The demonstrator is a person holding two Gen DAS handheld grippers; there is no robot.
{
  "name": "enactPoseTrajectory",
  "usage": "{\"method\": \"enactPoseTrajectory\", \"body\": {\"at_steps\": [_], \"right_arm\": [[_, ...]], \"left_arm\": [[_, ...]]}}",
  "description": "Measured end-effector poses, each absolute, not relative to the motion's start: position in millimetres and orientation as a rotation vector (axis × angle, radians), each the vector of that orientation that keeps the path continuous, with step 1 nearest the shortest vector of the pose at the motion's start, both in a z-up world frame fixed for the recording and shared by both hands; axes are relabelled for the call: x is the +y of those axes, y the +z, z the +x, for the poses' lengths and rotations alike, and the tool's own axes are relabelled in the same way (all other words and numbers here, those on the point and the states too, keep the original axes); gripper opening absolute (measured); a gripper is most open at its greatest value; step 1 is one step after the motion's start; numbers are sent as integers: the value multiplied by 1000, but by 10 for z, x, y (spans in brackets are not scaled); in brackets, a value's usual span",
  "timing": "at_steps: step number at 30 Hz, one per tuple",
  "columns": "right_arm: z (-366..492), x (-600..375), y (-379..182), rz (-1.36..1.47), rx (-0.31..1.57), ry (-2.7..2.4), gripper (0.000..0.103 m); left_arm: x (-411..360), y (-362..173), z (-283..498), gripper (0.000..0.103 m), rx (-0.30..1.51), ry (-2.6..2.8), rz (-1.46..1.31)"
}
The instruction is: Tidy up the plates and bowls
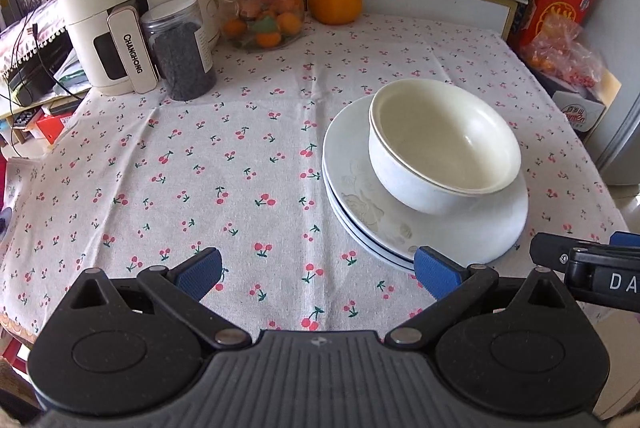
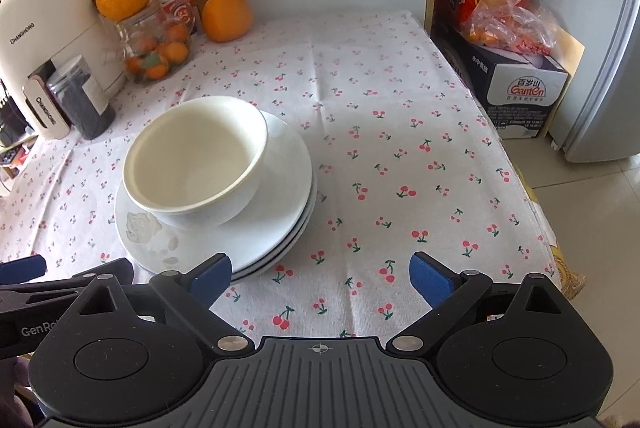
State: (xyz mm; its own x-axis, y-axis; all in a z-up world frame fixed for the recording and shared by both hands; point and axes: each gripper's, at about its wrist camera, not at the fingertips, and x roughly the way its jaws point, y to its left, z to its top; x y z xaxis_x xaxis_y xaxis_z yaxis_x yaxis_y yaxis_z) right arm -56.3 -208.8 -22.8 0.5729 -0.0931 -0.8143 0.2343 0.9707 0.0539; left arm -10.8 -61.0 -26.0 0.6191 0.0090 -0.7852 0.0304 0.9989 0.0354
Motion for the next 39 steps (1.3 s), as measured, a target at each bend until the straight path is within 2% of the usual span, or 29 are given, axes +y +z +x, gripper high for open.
{"method": "enactPoseTrajectory", "body": {"at_steps": [39], "right_arm": [[-580,-2069,-281,154,955,-193,97]], "left_arm": [[-665,-253,-158,103,889,-9,80]]}}
